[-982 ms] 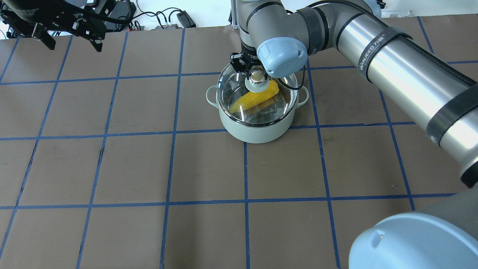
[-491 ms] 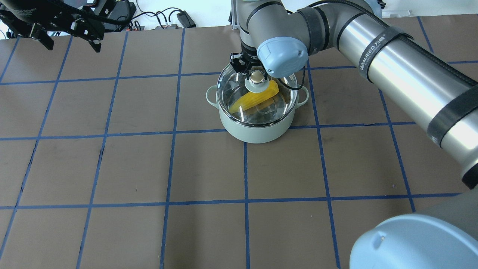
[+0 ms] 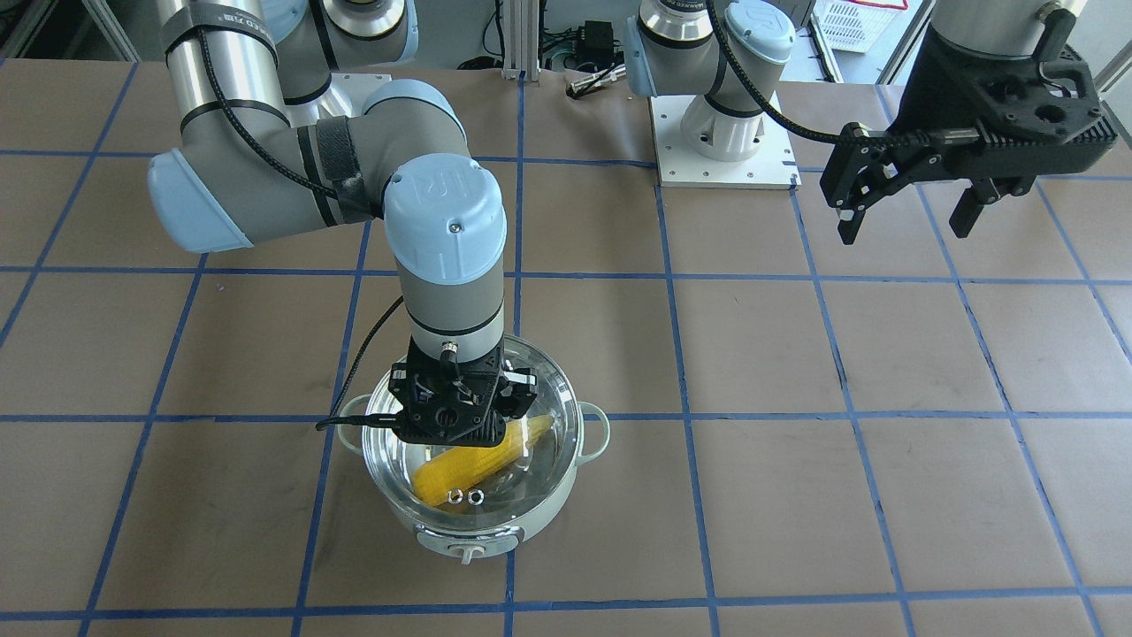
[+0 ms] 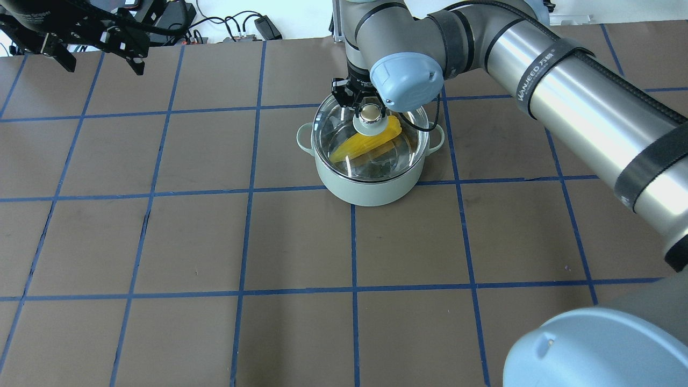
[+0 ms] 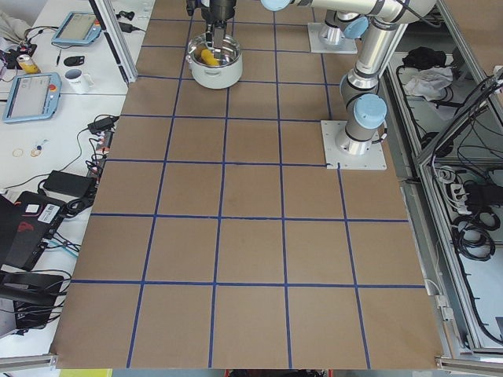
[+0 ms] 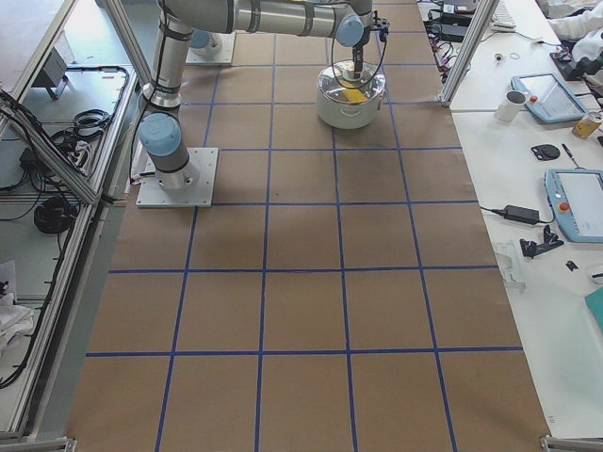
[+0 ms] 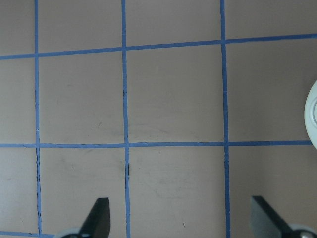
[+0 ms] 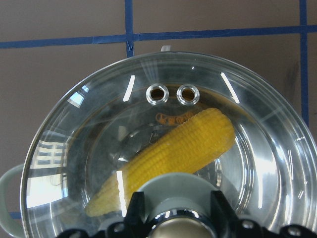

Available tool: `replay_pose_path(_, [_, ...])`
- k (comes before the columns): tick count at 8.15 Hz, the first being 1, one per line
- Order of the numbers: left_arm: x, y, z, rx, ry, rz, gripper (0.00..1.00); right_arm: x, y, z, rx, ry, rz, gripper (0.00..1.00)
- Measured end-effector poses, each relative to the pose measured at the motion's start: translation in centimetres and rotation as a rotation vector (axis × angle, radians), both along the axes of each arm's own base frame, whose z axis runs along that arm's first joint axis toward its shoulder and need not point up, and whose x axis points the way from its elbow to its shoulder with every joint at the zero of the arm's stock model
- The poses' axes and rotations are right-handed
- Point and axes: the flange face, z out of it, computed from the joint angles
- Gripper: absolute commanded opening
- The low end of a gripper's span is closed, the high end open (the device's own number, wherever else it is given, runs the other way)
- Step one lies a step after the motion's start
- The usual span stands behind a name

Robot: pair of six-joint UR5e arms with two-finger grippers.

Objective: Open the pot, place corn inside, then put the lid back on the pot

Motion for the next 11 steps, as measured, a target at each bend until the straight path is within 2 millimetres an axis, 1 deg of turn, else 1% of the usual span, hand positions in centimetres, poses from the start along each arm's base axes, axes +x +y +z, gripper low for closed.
replay_pose_path(4, [-0.01,0.08,0.20,-0.005,0.000,0.000,1.00,0.11,0.11,-0.37,0.023,-0.009,0.001,0.15])
replay_pose_path(8, [-0.01,0.03,-0.05,0.002,0.001,0.000,1.00,0.07,0.27,-0.08,0.022,-0.016,0.003,0.16])
replay_pose_path(9, [-0.01,0.01,-0.06,0.002,0.001,0.000,1.00,0.05,0.29,-0.07,0.022,-0.015,0.005,0.24])
replay_pose_path(10, [-0.01,0.01,-0.03,0.001,0.001,-0.001,1.00,0.03,0.29,-0.16,0.024,-0.015,0.007,0.40])
replay_pose_path(11, [-0.01,0.00,-0.01,0.001,0.001,-0.001,1.00,0.02,0.30,-0.28,0.026,-0.014,0.008,0.65])
